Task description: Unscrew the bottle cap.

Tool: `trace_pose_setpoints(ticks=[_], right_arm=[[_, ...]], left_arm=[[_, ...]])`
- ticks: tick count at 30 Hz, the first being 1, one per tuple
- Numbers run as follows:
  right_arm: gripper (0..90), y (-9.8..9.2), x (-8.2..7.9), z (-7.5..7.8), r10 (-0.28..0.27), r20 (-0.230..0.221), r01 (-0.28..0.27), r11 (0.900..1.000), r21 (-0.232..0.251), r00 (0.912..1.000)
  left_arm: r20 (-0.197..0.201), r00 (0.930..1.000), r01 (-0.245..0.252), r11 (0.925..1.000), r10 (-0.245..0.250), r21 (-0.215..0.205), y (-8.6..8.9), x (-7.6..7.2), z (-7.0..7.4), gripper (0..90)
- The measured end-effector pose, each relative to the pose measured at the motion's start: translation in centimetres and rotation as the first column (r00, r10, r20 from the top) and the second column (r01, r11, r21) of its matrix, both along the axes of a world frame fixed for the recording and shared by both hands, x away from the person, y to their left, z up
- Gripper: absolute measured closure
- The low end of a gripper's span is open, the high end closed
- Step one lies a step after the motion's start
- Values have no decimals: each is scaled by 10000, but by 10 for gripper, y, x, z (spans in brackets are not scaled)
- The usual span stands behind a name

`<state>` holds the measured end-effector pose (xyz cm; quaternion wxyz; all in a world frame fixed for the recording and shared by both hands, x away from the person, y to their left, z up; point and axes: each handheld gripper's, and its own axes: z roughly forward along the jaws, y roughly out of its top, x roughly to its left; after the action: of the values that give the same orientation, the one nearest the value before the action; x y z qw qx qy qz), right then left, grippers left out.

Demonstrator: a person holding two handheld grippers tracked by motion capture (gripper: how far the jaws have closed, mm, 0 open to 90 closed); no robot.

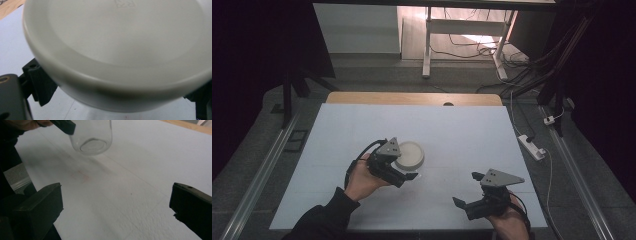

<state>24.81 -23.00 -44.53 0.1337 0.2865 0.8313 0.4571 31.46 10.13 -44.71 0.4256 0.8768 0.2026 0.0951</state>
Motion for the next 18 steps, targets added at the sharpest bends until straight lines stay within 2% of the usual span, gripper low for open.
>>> trace_pose_setpoints(ticks=[18], right_arm=[[0,38,19,21,804,124,-804,9968,-36,9967]], left_arm=[[11,9998,186,9998,-186,-32,-5,-3,-1,78]])
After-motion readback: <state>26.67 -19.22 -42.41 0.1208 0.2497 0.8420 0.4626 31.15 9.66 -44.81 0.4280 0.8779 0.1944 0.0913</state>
